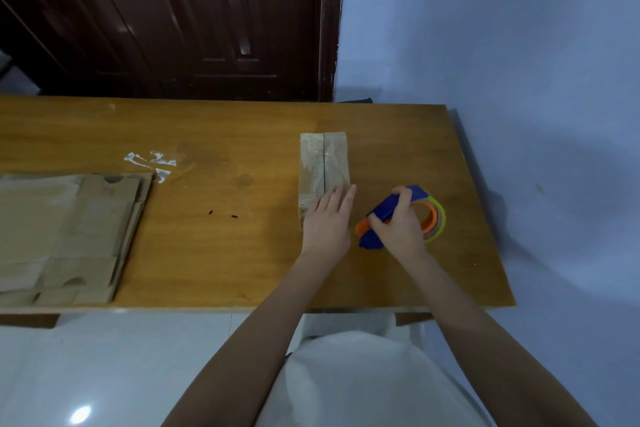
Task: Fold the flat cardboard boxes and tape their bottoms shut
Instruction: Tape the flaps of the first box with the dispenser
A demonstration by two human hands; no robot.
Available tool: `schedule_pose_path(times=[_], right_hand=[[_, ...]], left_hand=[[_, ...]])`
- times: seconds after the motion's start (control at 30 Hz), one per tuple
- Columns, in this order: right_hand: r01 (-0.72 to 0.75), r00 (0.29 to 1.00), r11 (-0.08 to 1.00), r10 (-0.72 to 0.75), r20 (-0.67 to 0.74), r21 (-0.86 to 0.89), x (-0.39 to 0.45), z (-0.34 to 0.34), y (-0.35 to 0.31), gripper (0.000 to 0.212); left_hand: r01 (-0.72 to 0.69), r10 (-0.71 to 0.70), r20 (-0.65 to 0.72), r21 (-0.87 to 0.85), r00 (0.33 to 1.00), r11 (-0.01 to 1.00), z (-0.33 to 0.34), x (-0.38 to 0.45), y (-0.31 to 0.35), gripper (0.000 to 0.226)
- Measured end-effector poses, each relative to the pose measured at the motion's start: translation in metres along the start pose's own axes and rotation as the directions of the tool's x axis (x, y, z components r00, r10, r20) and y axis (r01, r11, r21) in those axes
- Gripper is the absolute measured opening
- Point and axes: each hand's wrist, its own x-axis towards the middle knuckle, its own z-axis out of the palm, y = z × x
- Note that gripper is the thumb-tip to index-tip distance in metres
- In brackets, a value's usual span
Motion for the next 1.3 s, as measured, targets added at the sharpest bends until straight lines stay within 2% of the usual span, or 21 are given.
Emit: schedule_pose_path(times=[0.17,0.3,0.37,0.5,0.6,0.73,0.8,0.87,0.93,1.03,1.17,1.3], right_hand=[[-0.127,0.991,0.992,0.126,0.045,0.023,0.016,-0.023,-0.018,0.066],[-0.264,0.961,0.960,0.253,0.115,0.092,0.021,-0.038,-0.024,0.064],[-0.336,0.935,0.933,0.315,0.163,0.129,0.022,-0.043,-0.023,0.065],[-0.451,0.876,0.883,0.411,0.251,0.128,0.028,-0.049,-0.022,0.080],[-0.504,0.846,0.854,0.456,0.277,0.132,0.030,-0.051,-0.020,0.080],[-0.505,0.845,0.851,0.454,0.283,0.143,0.029,-0.057,-0.018,0.075],[-0.501,0.851,0.849,0.448,0.274,0.167,0.029,-0.061,-0.018,0.074],[-0.511,0.851,0.836,0.459,0.255,0.203,0.031,-0.064,-0.017,0.077],[-0.531,0.844,0.811,0.479,0.243,0.245,0.034,-0.066,-0.017,0.082],[-0.592,0.805,0.761,0.539,0.249,0.266,0.039,-0.067,-0.016,0.084],[-0.658,0.750,0.713,0.591,0.297,0.242,0.040,-0.073,-0.011,0.081],[-0.669,0.707,0.711,0.516,0.483,0.218,0.040,-0.083,0.001,0.078]], left_hand=[[-0.052,0.039,0.086,0.147,0.995,0.988,-0.014,0.017,0.001,0.067],[-0.094,0.079,0.101,0.146,0.992,0.985,-0.019,0.022,0.004,0.066],[-0.156,0.149,0.089,0.078,0.985,0.985,-0.022,0.022,0.006,0.069],[-0.260,0.300,0.147,-0.240,0.943,0.935,-0.029,0.022,0.011,0.077],[-0.194,0.299,0.196,-0.426,0.934,0.884,-0.033,0.020,0.017,0.072],[-0.154,0.261,0.171,-0.470,0.950,0.869,-0.035,0.019,0.025,0.070],[-0.022,0.137,0.183,-0.520,0.974,0.854,-0.034,0.016,0.031,0.076],[0.106,0.008,0.185,-0.598,0.983,0.794,-0.031,0.011,0.038,0.083],[0.043,0.030,0.117,-0.573,0.993,0.819,-0.026,0.008,0.045,0.088],[-0.068,0.105,0.034,-0.553,0.994,0.830,-0.021,0.014,0.053,0.071],[-0.066,0.135,0.090,-0.541,0.987,0.839,-0.021,0.030,0.056,0.054],[0.006,0.131,0.192,-0.583,0.973,0.813,-0.026,0.048,0.057,0.055]])
